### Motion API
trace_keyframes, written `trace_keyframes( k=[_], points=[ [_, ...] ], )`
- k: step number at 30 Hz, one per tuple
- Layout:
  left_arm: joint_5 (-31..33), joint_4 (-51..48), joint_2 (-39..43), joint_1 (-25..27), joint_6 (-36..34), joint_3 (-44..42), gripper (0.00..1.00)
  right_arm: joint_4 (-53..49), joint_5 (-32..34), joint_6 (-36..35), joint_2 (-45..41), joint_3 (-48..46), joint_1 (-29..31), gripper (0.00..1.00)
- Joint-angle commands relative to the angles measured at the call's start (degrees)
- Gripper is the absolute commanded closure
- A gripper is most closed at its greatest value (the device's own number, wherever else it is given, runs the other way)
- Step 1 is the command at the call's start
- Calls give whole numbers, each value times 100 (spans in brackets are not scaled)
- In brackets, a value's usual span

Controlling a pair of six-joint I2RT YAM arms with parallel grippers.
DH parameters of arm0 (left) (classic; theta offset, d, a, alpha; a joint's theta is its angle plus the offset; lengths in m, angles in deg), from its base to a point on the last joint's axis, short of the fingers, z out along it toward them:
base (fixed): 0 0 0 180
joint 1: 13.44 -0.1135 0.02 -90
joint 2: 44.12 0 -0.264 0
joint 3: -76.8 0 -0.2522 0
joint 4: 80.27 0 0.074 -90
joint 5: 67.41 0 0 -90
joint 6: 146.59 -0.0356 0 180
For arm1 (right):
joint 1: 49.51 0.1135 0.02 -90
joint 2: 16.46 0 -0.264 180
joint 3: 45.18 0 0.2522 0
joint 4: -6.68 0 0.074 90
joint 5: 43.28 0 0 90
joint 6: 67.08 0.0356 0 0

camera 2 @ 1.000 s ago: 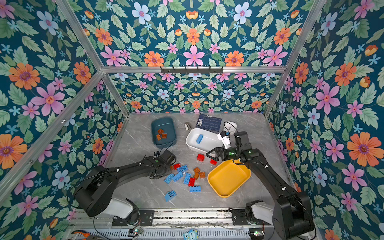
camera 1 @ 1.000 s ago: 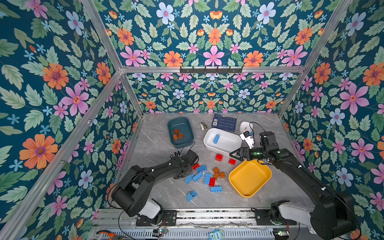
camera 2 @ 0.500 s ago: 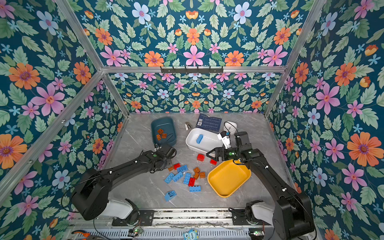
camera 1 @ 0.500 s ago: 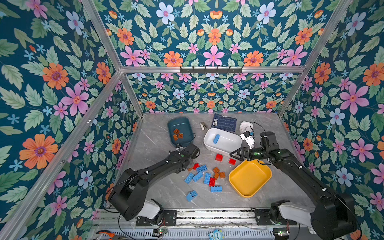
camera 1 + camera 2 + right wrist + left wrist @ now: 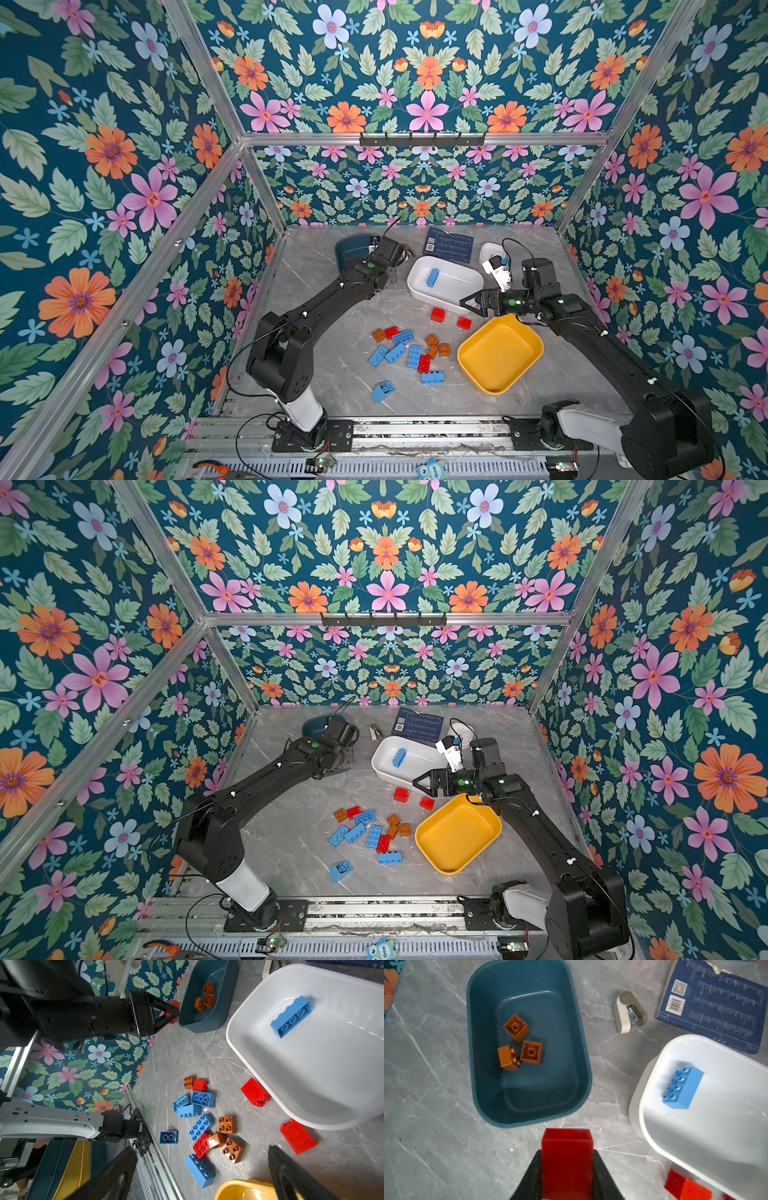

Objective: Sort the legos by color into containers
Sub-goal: 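Carry the red brick over to the yellow tray and drop it with the left gripper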

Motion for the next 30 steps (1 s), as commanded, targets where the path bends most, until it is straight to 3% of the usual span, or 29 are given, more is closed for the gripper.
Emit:
trace_keyframes(
  k=[1, 9, 17, 30],
  points=[
    [-513, 154, -240, 23, -385, 326, 78, -100, 107, -73, -85, 28, -51, 1],
    [-1466, 347, -473, 562, -309, 644, 79, -473, -6, -209, -405, -51, -588, 1],
    [-1911, 857, -422, 1709, 347, 292, 80, -965, -126, -413, -667, -158, -1193, 1],
    [-2380, 1839, -901, 2827, 1034, 17, 80, -1227, 665, -303, -668, -257, -1426, 1]
  ],
)
